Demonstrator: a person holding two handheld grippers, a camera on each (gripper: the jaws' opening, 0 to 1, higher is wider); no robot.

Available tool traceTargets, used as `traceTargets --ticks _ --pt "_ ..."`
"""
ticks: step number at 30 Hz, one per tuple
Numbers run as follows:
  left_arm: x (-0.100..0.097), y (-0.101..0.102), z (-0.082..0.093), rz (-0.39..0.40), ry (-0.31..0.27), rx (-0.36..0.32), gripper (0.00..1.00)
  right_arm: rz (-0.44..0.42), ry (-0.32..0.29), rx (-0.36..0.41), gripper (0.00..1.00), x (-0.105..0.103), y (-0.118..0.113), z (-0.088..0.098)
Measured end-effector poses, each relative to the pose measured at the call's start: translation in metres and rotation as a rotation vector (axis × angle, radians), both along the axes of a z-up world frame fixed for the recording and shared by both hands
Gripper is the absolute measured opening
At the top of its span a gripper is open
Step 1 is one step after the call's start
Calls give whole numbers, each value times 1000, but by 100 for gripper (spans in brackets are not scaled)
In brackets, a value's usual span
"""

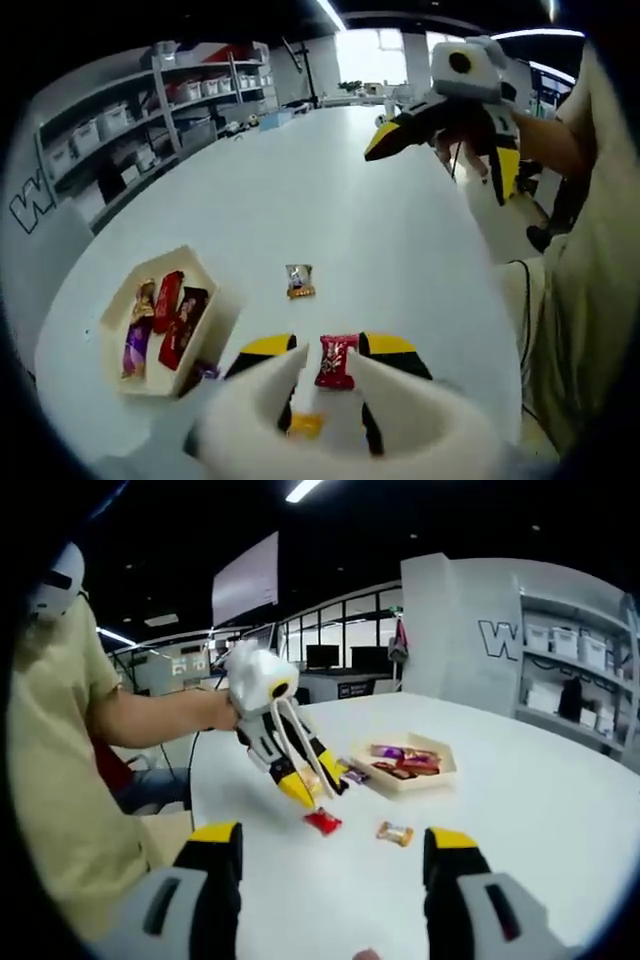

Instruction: Place the target food into the container with the food tongs after gripping and lifting it, then release it inside without dropping or visibly crushing the food.

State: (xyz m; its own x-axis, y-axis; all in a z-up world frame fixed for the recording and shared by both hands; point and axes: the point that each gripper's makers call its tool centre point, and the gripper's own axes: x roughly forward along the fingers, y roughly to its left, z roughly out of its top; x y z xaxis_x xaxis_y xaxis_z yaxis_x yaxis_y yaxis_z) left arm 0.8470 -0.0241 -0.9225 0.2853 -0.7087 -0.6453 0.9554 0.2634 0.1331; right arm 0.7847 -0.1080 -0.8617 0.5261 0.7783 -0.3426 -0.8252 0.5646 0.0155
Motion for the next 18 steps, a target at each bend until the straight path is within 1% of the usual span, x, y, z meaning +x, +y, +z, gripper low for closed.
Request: traceTargets --ticks 4,7,12,18 --pt "0 -2 -5 -4 -3 13 24 1 -2 0 72 0 -1 0" --pt "-1 -4 -6 0 12 11 24 0 -1 2 72 0 -1 0" --pt "0 -4 -14 7 16 32 24 -2 0 -1 72 0 -2 -1" --pt "0 -5 -18 14 31 33 24 -2 2 -1 72 0 -3 -2"
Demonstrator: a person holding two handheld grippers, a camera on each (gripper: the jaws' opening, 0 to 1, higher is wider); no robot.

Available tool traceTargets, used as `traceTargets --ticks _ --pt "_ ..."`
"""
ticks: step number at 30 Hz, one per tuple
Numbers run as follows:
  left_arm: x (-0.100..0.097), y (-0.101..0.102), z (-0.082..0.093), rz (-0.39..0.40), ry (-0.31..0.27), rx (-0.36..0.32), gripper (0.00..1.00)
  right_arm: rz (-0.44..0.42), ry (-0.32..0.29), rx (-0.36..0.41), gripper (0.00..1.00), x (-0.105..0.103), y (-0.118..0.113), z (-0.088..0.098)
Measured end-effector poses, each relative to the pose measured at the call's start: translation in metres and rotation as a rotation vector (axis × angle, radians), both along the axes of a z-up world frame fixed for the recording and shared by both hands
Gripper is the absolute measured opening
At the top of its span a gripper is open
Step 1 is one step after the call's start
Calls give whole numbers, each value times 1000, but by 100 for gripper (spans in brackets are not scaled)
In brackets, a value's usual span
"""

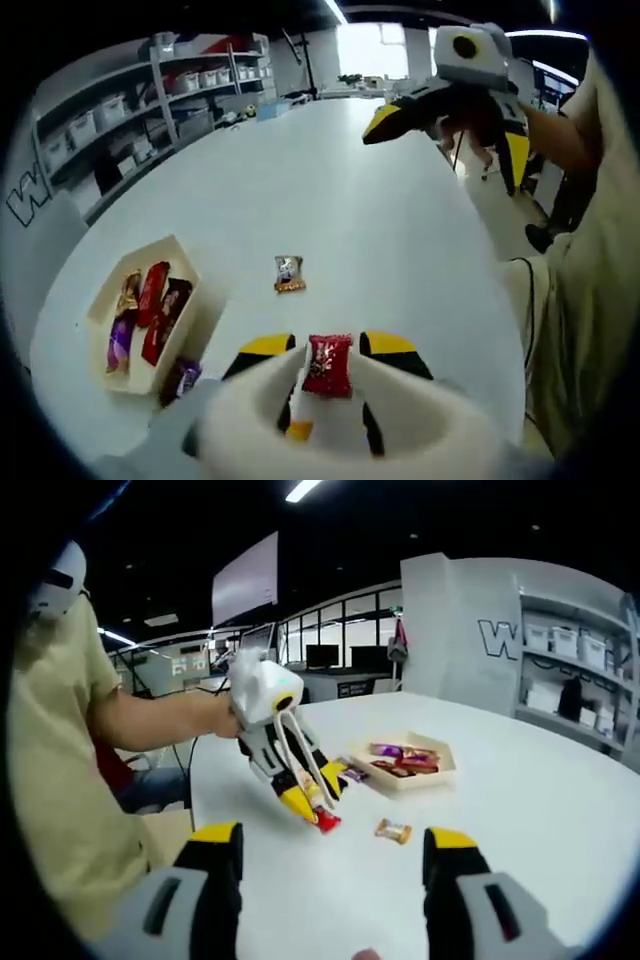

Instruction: Place the target food into the container with the food tongs after gripping and lifting it, then release it inside without dropping or visibly crushing the food.

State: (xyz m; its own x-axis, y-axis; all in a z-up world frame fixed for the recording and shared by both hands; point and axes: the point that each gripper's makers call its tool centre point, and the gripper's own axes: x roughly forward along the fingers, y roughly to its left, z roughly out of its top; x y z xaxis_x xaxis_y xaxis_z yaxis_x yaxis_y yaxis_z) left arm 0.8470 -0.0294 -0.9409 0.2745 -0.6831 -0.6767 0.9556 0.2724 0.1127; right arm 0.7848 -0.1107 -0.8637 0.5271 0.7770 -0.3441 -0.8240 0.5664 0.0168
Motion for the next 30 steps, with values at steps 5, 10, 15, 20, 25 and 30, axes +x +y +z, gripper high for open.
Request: traceTargets --ticks 5,10,15,20,25,30 --pt "2 2 -6 22 18 4 24 10 0 1 71 -3 2 0" --pt "2 2 -6 21 25 -3 24 11 0 1 71 -3 2 0" --pt "1 1 -6 20 31 -5 24 10 -1 2 71 -3 2 0" --pt "1 -1 -5 18 34 -6 25 11 -1 1 71 -4 2 0" --pt "-1 -3 -6 12 43 -7 24 11 -3 0 71 -4 1 0" --pt "-1 -3 -6 19 50 -9 23 11 -3 -2 70 -4 1 0"
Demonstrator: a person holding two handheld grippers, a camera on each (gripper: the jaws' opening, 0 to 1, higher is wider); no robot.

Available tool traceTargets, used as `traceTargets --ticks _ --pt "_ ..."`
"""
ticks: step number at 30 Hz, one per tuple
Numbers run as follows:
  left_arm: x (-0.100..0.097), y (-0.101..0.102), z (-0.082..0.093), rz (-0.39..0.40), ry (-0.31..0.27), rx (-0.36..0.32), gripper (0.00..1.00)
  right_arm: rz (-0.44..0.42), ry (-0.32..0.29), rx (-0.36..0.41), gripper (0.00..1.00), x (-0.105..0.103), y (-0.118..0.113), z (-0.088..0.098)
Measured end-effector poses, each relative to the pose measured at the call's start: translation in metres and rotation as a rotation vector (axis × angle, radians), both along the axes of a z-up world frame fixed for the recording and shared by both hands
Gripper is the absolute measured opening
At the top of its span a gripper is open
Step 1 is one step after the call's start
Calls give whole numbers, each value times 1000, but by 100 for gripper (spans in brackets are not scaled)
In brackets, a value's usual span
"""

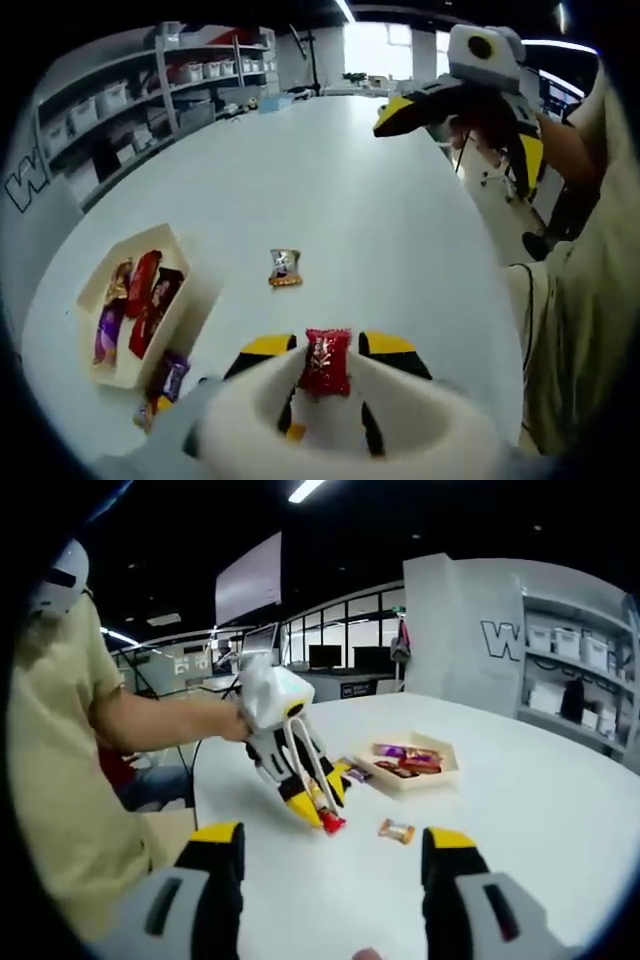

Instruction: Place the target food into the container with the food tongs after gripping and lifting it, then release it inside without dropping or visibly crushing the food.

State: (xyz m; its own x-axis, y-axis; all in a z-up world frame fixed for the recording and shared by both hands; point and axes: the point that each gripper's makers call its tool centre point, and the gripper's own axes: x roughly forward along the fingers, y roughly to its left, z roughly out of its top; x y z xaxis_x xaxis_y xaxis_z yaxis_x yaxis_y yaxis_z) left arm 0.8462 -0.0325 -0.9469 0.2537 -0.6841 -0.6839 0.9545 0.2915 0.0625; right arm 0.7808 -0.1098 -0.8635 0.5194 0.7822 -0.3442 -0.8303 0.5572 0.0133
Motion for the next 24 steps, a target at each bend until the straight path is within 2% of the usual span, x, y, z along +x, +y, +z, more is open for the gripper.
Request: traceTargets --ticks 11,24 --pt "0 1 1 13 11 -6 21 2 -2 4 69 -1 0 1" --pt "1 3 12 15 11 -26 19 1 1 7 69 -3 0 -1"
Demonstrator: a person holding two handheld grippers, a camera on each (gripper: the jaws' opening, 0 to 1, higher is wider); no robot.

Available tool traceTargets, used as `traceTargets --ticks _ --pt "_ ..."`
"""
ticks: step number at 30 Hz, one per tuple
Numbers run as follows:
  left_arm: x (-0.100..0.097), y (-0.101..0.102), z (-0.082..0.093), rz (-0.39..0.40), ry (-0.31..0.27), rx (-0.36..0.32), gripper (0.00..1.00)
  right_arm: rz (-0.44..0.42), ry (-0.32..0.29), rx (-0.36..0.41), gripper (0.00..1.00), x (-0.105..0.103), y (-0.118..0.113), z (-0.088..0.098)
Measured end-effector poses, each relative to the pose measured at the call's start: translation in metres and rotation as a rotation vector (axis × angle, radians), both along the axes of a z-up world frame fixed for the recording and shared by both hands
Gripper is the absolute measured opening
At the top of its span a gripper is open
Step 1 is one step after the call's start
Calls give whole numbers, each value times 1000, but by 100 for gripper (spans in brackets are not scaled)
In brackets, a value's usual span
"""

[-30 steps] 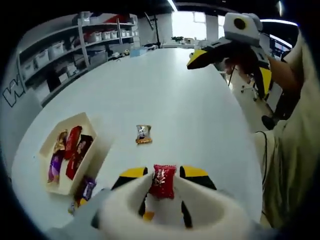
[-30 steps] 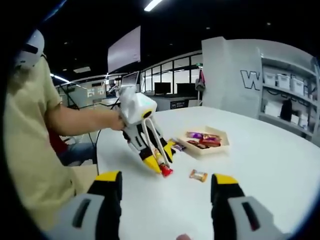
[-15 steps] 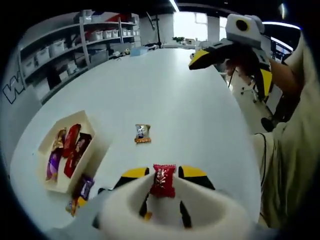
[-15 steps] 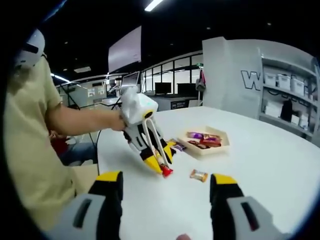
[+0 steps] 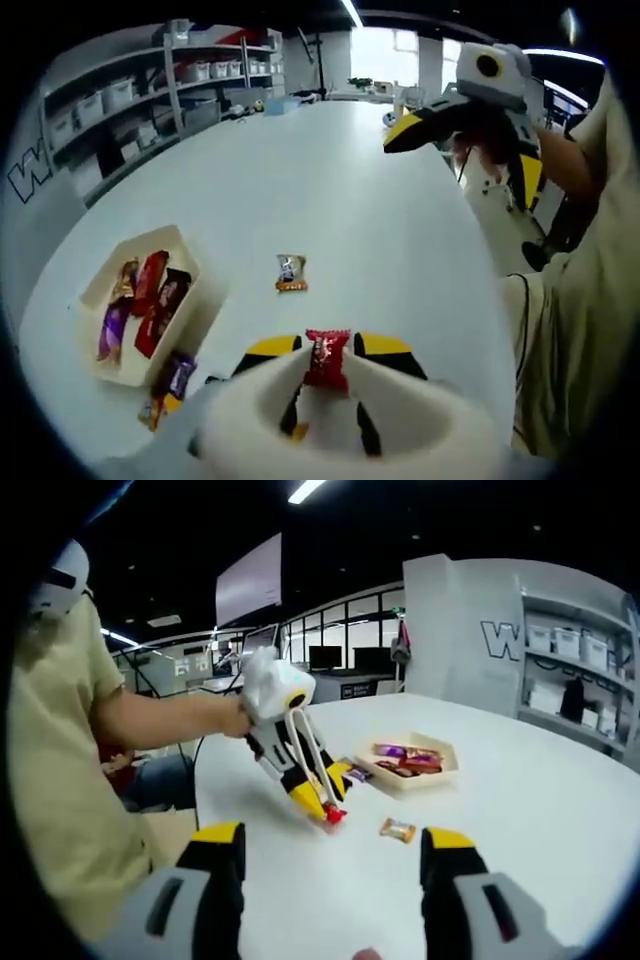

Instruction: Place the target food into the container with the food tongs after gripping and lifting it, then release it inside without dropping or visibly crushing the food.

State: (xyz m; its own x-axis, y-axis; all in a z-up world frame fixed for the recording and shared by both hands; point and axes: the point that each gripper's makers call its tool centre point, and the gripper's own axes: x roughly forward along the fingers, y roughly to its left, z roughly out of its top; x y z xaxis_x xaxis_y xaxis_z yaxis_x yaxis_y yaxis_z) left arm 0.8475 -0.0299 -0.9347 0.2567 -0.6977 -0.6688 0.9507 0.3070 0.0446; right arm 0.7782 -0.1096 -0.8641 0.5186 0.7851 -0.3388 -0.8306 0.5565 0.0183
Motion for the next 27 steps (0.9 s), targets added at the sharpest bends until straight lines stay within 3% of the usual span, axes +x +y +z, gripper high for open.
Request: traceTargets --ticks 27 --pt "33 21 51 63 -60 -65 19 4 -10 -4 69 1 0 5"
